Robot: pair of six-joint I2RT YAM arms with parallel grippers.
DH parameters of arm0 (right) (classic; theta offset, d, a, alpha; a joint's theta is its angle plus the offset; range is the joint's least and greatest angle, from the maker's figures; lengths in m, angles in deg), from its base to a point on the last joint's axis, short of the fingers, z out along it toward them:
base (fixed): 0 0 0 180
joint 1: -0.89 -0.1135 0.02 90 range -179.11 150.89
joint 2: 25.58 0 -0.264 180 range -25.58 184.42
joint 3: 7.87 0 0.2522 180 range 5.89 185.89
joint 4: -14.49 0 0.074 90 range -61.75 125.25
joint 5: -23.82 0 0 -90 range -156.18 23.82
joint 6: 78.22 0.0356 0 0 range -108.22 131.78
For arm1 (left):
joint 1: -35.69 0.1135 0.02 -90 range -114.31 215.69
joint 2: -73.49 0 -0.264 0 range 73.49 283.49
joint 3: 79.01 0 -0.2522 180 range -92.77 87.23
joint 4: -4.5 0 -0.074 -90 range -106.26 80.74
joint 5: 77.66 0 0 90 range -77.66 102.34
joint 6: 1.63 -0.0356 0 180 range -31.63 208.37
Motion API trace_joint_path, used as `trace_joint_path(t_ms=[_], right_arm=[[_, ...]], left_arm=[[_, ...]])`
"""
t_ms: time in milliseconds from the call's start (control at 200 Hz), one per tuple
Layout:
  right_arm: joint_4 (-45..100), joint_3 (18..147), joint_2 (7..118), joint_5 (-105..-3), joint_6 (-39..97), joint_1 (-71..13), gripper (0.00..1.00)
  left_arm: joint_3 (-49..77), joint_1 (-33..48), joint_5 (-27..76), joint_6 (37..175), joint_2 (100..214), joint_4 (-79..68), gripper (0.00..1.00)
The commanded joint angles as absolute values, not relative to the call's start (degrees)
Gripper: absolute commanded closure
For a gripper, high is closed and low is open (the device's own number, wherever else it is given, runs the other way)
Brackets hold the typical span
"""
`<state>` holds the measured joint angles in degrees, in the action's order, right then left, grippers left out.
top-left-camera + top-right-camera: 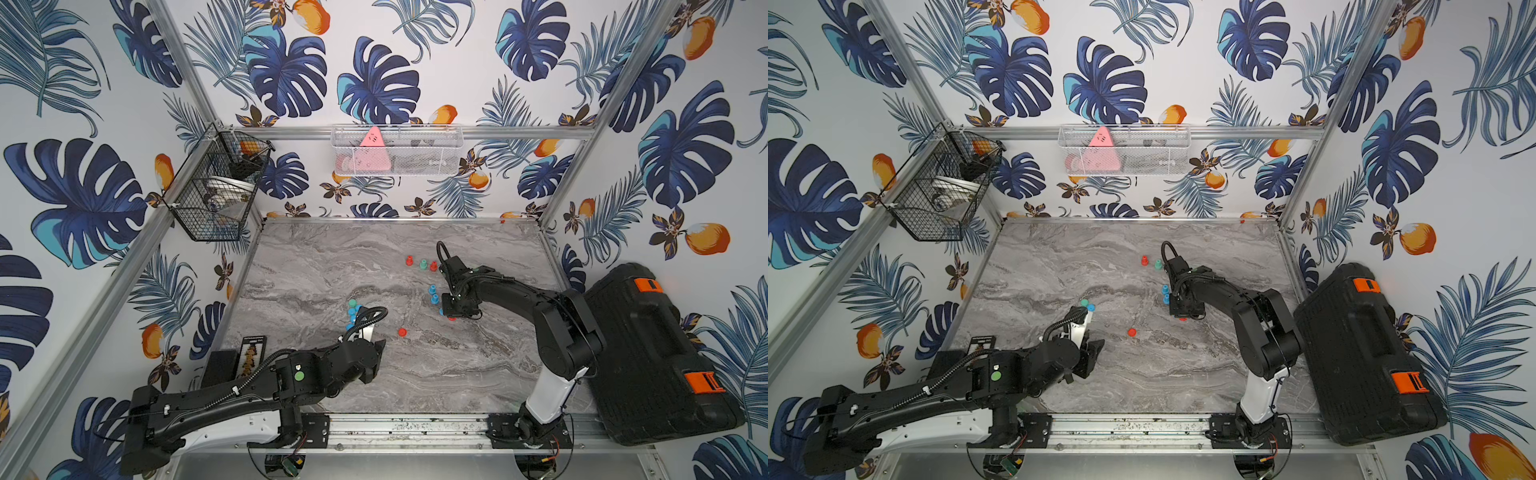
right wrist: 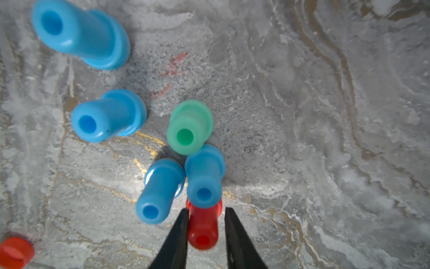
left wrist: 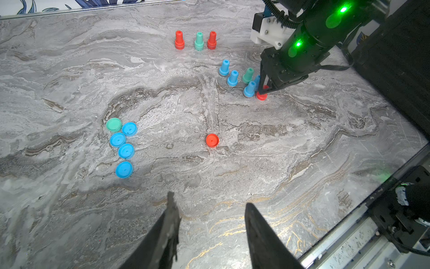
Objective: Close the stamp cap
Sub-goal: Pick up the stamp from the center of the board, then close the cover of the stamp.
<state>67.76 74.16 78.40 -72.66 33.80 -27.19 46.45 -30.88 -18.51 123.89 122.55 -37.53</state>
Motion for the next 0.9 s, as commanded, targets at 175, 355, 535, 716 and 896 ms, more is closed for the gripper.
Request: trace_joint_path(t_ms=[175, 355, 535, 716, 896], right_arm=[[67.3, 73.6, 77.9, -72.7, 34.8, -27.4, 0.78], [69.8, 74.2, 76.5, -75.4, 35.2, -29.6, 0.79], [72.3, 75.6, 74.0, -76.9, 36.7, -33.5, 0.79], [74.4, 79.6, 74.0, -77.4, 38.7, -39.8, 0.79], [73.5, 82.9, 76.4, -75.1, 40.5, -44.9, 0.79]], left_arm=[[47.1, -30.8, -19.4, 124.8, 121.8, -38.0, 0.49], [47.0, -30.8, -19.3, 124.6, 121.8, -38.4, 0.49], [46.5, -30.8, -19.6, 124.2, 121.0, -39.4, 0.49], [46.6, -30.8, -19.5, 124.5, 120.5, -40.0, 0.49], [46.6, -30.8, -19.4, 124.8, 120.0, -40.3, 0.49]])
